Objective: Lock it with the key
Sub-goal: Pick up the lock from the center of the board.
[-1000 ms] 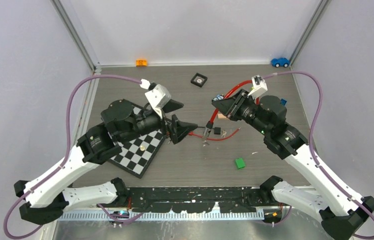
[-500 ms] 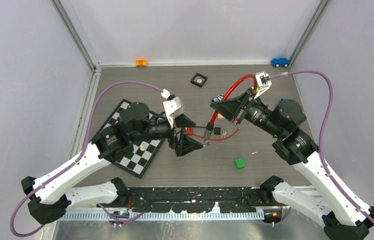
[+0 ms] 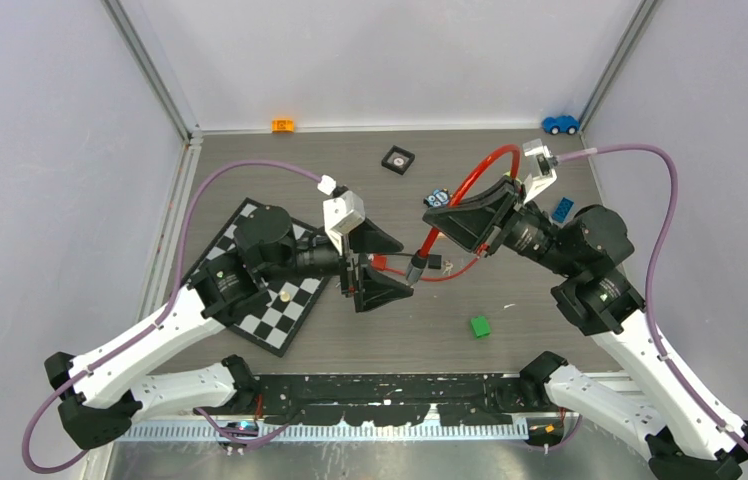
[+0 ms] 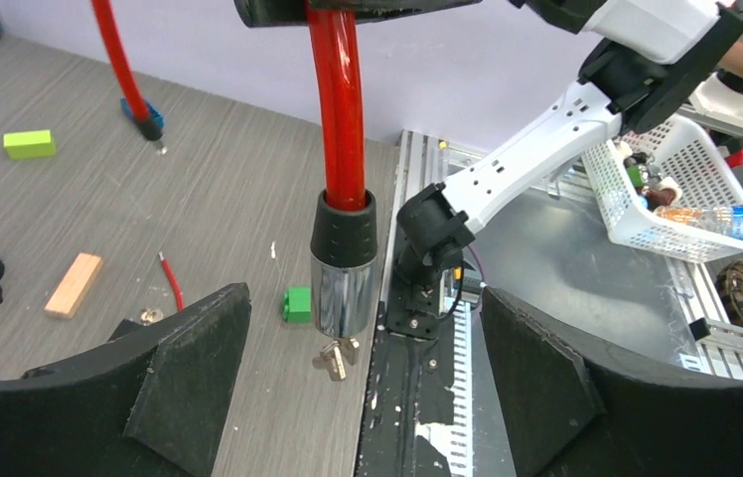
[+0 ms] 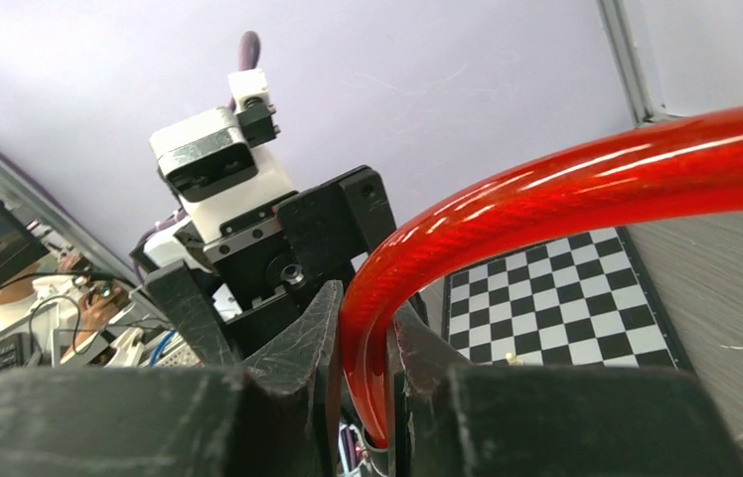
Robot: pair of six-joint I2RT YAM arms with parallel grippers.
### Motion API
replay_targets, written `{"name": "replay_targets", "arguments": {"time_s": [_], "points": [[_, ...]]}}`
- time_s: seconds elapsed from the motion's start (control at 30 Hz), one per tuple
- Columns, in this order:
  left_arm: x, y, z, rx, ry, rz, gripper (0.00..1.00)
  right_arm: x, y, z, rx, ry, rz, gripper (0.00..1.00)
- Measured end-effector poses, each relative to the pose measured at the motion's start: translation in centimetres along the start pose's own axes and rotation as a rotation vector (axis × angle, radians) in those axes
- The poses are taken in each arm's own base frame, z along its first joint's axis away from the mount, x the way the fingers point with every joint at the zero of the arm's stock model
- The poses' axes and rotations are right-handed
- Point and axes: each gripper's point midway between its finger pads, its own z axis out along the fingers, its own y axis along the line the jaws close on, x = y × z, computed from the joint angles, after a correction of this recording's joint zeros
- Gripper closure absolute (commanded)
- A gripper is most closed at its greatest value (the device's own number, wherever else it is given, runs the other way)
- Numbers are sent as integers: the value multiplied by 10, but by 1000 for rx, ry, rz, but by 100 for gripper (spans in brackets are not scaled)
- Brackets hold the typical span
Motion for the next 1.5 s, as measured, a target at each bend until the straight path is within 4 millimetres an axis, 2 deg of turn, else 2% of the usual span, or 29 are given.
{"name": "replay_targets", "arguments": {"time_s": [0.13,0.3,0.4,0.63,0.8,0.93,1.03,1.23,1.5], "points": [[-6,-6,1,34,-24,1,13,0,12,-2,-54,11,-2,99],[-8,-13,2,77,-36,1,6,-1,22,-3,-103,13,-2,99],[-8,-14,4,90,-38,-6,6,-4,27,-3,-127,8,4,99],[-11,-19,10,138,-54,-19,19,-7,36,-4,-167,-5,10,99],[-13,-24,17,188,-61,-41,37,-7,38,-4,-181,-8,16,99],[-12,-26,20,211,-58,-55,38,-8,40,-4,-186,-11,20,99],[-12,-29,20,223,-56,-55,45,-8,39,-4,-188,-12,20,99],[-11,-32,19,245,-53,-54,52,-7,39,-4,-187,-11,22,99],[-5,-33,18,256,-37,-62,50,-7,39,-4,-186,-11,22,99]]}}
